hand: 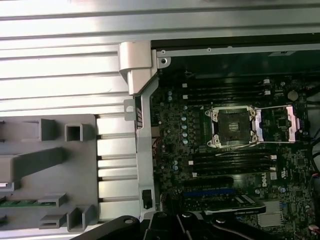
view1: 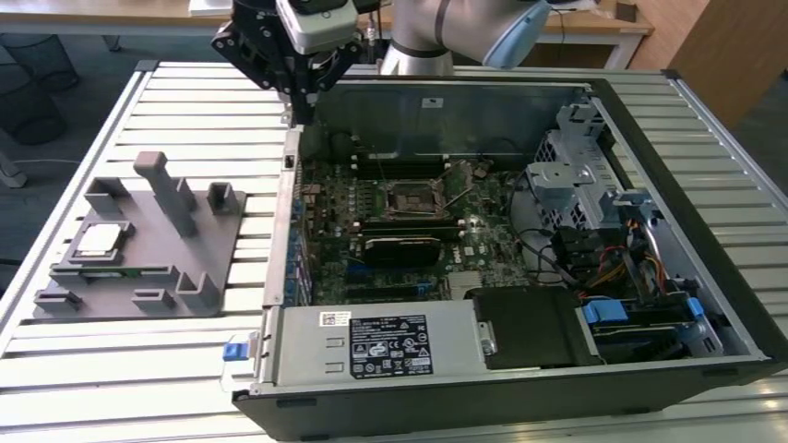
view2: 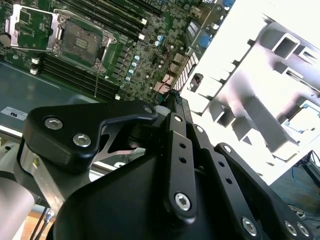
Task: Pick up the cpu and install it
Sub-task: 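Reach for the cpu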
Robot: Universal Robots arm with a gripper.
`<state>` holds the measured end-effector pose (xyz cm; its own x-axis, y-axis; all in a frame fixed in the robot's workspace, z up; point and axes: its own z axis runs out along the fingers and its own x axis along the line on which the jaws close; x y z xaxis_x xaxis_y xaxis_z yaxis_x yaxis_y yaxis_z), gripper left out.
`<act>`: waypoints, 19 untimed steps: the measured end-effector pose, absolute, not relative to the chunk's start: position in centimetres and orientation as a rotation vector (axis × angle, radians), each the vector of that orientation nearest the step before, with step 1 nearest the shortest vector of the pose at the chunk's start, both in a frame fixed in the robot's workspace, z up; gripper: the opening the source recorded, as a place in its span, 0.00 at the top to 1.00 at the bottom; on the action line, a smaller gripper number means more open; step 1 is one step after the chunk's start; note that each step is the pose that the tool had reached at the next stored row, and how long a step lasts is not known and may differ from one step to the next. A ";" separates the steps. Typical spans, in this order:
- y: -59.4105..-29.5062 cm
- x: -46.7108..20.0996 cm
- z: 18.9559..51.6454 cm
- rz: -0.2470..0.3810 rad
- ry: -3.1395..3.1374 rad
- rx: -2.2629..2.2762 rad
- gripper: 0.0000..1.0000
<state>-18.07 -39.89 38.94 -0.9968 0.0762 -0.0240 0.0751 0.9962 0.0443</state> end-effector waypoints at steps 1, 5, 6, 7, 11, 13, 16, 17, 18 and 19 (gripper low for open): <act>-39.9 -18.1 38.9 0.068 3.113 0.118 0.89; -39.9 -18.4 38.9 0.068 3.113 0.118 0.89; -39.9 -18.5 38.9 0.068 3.113 0.118 0.89; -39.9 -18.6 38.9 0.068 3.113 0.118 0.89; -39.9 -18.9 38.8 0.068 3.113 0.118 0.89; -39.9 -19.0 38.8 0.068 3.114 0.118 0.89; -39.9 -19.2 38.8 0.068 3.114 0.118 0.89; -39.9 -19.3 38.8 0.068 3.114 0.118 0.89; -39.9 -19.4 38.8 0.068 3.114 0.118 0.89; -39.9 -19.5 38.8 0.068 3.115 0.118 0.89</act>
<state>-19.47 -39.89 38.78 -0.9968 0.0762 -0.0224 0.0751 0.9962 0.0442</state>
